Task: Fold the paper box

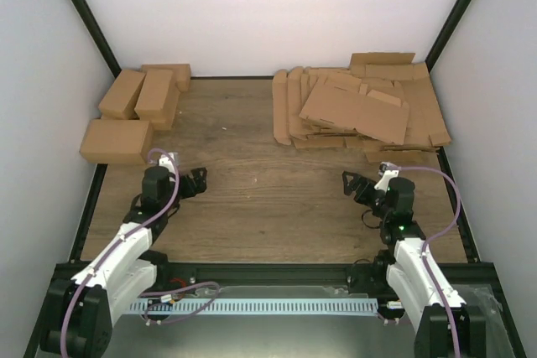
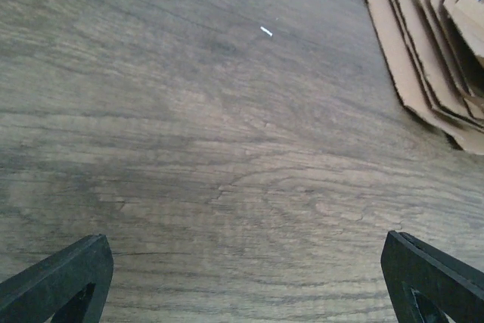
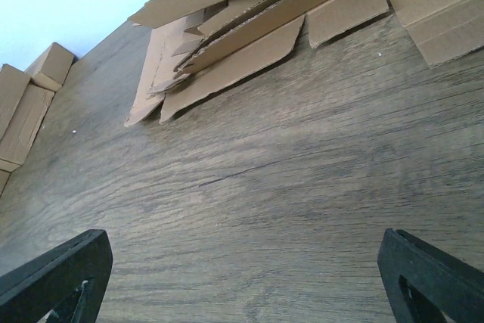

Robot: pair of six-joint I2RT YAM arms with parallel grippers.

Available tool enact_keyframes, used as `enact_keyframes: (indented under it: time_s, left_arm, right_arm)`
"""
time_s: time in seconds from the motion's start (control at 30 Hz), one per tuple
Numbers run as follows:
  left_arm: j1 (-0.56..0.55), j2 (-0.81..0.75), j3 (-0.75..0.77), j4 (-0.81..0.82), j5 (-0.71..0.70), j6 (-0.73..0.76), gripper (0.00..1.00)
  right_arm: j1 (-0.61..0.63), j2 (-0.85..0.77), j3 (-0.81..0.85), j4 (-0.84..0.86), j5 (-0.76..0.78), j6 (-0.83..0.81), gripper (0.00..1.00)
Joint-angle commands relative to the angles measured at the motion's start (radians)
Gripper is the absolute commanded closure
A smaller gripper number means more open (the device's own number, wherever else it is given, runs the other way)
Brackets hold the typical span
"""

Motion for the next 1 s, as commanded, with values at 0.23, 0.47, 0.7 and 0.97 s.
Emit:
enact_keyframes:
  time_s: [0.23,0.47,0.7,0.97]
  left_arm:
    - [-0.002,-0.010,0.004,0.040,0.061,0.023,0.00]
    - [-0.002,0.005,0.000,0.063,0.089,0.025,0.00]
    - [-0.002,0.004,-0.002,0.064,0.087,0.023,0.00]
    - [-0.002,0.011,-0.001,0.065,0.089,0.025,0.00]
  right_arm:
    - [0.002,-0.001,0.141,-0.041,0.103,-0.026,0.00]
    - [0.002,0.119,0.373,-0.092,0.003,-0.159,0.00]
    - [0.016,0.452,0.666,-0.118,-0.126,-0.326,0.04]
    - [0.136,0.733,0.989,-0.250,-0.045,-0.584,0.13]
